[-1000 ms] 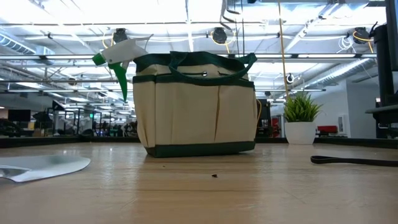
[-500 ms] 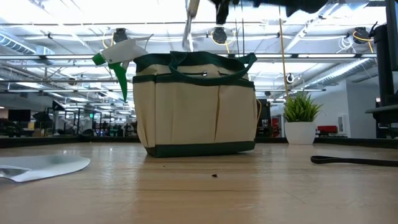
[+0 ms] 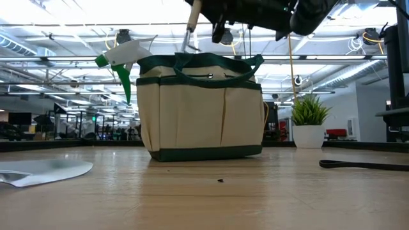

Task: Pick & Place Garden tools in Gardening bag
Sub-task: Put the left hand rake into the gardening bag

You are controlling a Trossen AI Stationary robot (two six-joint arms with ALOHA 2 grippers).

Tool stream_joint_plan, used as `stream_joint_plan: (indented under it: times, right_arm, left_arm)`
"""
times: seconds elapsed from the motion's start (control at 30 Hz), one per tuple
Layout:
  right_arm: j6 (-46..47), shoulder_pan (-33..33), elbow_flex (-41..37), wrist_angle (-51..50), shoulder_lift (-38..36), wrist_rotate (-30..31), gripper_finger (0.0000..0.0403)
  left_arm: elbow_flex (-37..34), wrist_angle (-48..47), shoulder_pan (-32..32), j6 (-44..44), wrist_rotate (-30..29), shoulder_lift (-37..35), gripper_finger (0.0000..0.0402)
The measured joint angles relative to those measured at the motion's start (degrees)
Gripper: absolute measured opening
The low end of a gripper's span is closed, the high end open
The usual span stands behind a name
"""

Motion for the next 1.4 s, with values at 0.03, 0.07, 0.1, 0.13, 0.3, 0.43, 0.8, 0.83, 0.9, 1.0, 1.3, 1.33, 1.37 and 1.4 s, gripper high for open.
stream_joint_plan:
  times: [0.03,0.07,0.1,0.13,0.3,0.43,0.8,0.83,0.9,1.0,1.3,1.33,1.37,1.4]
  right_arm:
    - [0.7,0.12,0.08,0.77,0.68,-0.03,0.0055]
    - [1.22,0.28,0.08,0.91,1.15,-0.05,0.0055]
    - [1.37,0.38,0.08,0.52,1.52,-0.01,0.0055]
    - [1.37,0.38,0.06,0.59,2.04,0.01,0.0055]
    - [3.52,-0.2,0.08,3.84,5.01,0.16,0.0055]
    - [4.5,-0.53,0.08,4.94,6.61,5.98,0.0055]
    - [1.79,0.69,0.08,4.3,7.79,19.43,0.0055]
    - [1.04,1.12,0.08,4.21,7.75,20.37,0.0055]
    - [-0.68,2.21,0.08,3.95,7.74,22.92,0.0055]
    - [-4.07,4.19,0.08,3.65,7.74,27.63,0.0055]
    - [-10.0,9.97,0.08,3.35,7.74,40.25,0.0055]
    - [-10.35,10.44,0.08,3.39,7.74,41.07,0.0055]
    - [-10.48,10.81,0.08,3.41,7.74,41.81,0.0055]
    - [-10.5,11.15,0.08,3.43,7.74,42.51,0.0055]
  left_arm:
    - [0.0,0.01,0.19,-0.32,0.19,0.0,0.0294]
    - [0.0,0.09,0.47,-0.43,0.59,0.0,0.0294]
    - [0.0,0.13,0.74,-0.44,1.27,0.0,0.0294]
    - [0.0,0.13,0.98,-0.5,2.14,0.0,0.0294]
    - [0.0,0.18,2.13,-1.58,4.27,0.0,0.0294]
    - [0.0,0.22,2.71,-1.74,4.69,0.02,0.0294]
    - [0.0,0.24,4.35,-1.94,6.2,0.02,0.0294]
    - [0.0,0.24,4.65,-1.95,6.79,0.02,0.0294]
    - [0.0,0.24,5.31,-1.96,7.83,0.02,0.0294]
    - [0.0,0.26,6.38,-1.97,9.57,0.02,0.0294]
    - [0.0,0.26,8.18,-3.05,13.5,0.02,0.0294]
    - [0.0,0.26,8.18,-3.19,13.51,0.02,0.0294]
    - [0.0,0.26,8.18,-3.41,13.53,0.02,0.0294]
    - [0.0,0.26,8.18,-3.54,13.59,0.02,0.0294]
